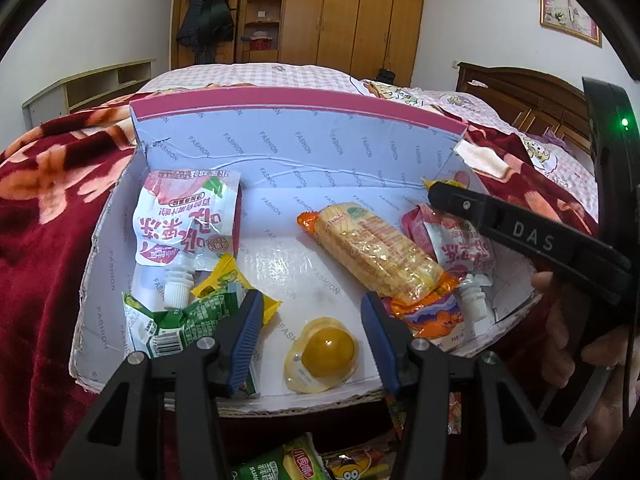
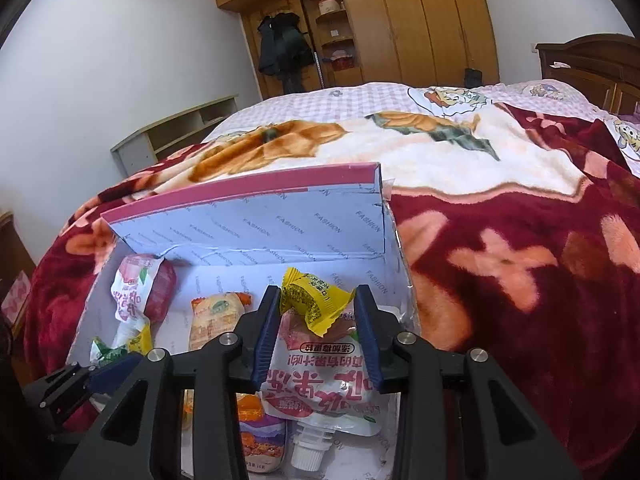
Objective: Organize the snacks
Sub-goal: 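Open both tools to release the egg candy and yellow packet into the box, then withdraw both tools from the box toward the remaining snacks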
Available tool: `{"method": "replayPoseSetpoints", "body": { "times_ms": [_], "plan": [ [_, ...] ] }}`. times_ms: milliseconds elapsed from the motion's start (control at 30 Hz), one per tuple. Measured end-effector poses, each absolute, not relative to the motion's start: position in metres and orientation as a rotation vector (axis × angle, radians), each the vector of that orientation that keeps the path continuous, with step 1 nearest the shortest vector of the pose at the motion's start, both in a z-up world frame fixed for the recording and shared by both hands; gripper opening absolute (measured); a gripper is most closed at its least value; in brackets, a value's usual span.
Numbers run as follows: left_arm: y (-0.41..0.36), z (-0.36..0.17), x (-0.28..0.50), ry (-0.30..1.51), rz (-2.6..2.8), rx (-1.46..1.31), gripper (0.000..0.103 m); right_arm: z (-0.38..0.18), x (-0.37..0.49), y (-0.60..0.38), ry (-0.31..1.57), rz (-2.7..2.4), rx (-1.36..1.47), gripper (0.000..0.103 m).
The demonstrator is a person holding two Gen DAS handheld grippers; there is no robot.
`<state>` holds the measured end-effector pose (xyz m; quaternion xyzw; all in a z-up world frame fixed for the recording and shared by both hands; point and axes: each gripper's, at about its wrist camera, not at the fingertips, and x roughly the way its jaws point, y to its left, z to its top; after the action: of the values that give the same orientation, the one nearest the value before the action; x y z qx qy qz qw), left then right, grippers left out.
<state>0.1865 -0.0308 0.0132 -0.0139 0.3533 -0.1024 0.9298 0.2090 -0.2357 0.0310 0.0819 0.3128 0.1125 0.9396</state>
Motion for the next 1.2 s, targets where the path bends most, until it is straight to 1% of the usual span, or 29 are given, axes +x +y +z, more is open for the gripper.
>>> {"method": "replayPoseSetpoints", "body": {
  "times_ms": [100, 167, 200, 267, 300, 467, 533, 600, 667, 800, 1200],
  "plan": [
    [-0.031, 0.013, 0.186, 0.724, -0.209, -0.028, 0.054, 0.031, 0.209, -0.234, 0.641, 0.228, 0.166, 0.044],
    [-0.031, 0.013, 0.187, 0.724, -0.210, -0.027, 0.054, 0.031, 0.208, -0.233, 0.639, 0.225, 0.168, 0.052],
    [-0.031, 0.013, 0.186, 0.725, -0.209, -0.028, 0.054, 0.032, 0.208, -0.233, 0.638, 0.227, 0.168, 0.054],
    [-0.031, 0.013, 0.187, 0.725, -0.209, -0.028, 0.054, 0.034, 0.206, -0.232, 0.635, 0.235, 0.166, 0.063],
    [-0.031, 0.013, 0.186, 0.725, -0.209, -0.028, 0.054, 0.035, 0.205, -0.232, 0.633, 0.238, 0.168, 0.064],
    [-0.031, 0.013, 0.186, 0.727, -0.206, -0.027, 0.054, 0.039, 0.199, -0.233, 0.624, 0.247, 0.180, 0.065],
    [-0.031, 0.014, 0.186, 0.726, -0.200, -0.026, 0.058, 0.041, 0.196, -0.234, 0.620, 0.247, 0.181, 0.065],
    [-0.030, 0.016, 0.186, 0.721, -0.201, -0.026, 0.070, 0.044, 0.191, -0.234, 0.615, 0.245, 0.178, 0.067],
    [-0.031, 0.017, 0.183, 0.717, -0.197, -0.012, 0.074, 0.046, 0.186, -0.235, 0.609, 0.237, 0.174, 0.073],
    [-0.030, 0.020, 0.180, 0.717, -0.184, -0.014, 0.076, 0.049, 0.179, -0.236, 0.604, 0.237, 0.177, 0.073],
    [-0.020, 0.038, 0.153, 0.684, -0.176, -0.032, 0.076, 0.059, 0.144, -0.232, 0.582, 0.260, 0.191, 0.073]
  ]
}}
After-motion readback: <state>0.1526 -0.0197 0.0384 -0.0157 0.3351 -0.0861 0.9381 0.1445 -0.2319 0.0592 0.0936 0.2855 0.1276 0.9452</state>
